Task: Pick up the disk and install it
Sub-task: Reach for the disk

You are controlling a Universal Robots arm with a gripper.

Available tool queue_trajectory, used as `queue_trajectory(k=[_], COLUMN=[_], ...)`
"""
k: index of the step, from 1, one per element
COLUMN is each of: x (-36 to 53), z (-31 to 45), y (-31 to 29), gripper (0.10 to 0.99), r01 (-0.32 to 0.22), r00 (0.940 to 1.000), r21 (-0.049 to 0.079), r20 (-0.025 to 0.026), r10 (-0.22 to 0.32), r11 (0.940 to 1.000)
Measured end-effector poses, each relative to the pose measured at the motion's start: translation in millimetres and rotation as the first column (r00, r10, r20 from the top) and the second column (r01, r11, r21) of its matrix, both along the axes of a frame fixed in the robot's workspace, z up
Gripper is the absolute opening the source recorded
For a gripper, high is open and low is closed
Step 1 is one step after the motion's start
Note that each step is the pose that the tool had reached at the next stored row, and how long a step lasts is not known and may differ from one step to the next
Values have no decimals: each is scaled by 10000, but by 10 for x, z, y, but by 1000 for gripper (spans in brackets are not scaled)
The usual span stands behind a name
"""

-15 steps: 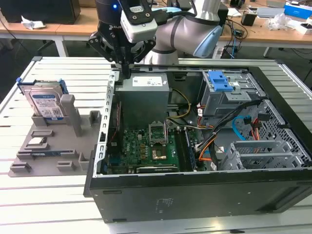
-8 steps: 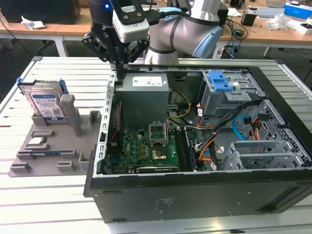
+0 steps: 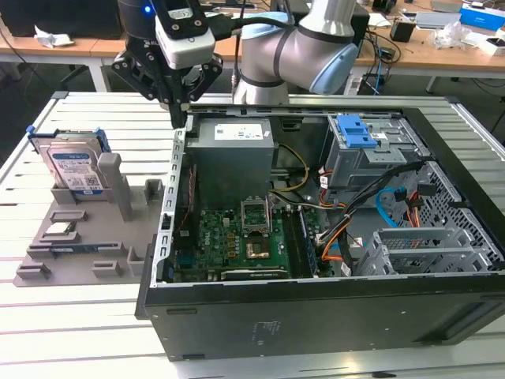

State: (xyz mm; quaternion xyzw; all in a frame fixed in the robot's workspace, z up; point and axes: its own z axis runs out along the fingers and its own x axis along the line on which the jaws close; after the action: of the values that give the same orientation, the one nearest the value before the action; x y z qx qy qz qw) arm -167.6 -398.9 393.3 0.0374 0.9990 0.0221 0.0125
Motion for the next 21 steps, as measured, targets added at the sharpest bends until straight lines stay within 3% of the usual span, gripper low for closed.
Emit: queue_trajectory(k=[21], x=[-323], z=[0], y=[0], gripper=[106], r01=[1], r00=[10000], r21=[0], r20=[0], r10=[-1], r11=[10000])
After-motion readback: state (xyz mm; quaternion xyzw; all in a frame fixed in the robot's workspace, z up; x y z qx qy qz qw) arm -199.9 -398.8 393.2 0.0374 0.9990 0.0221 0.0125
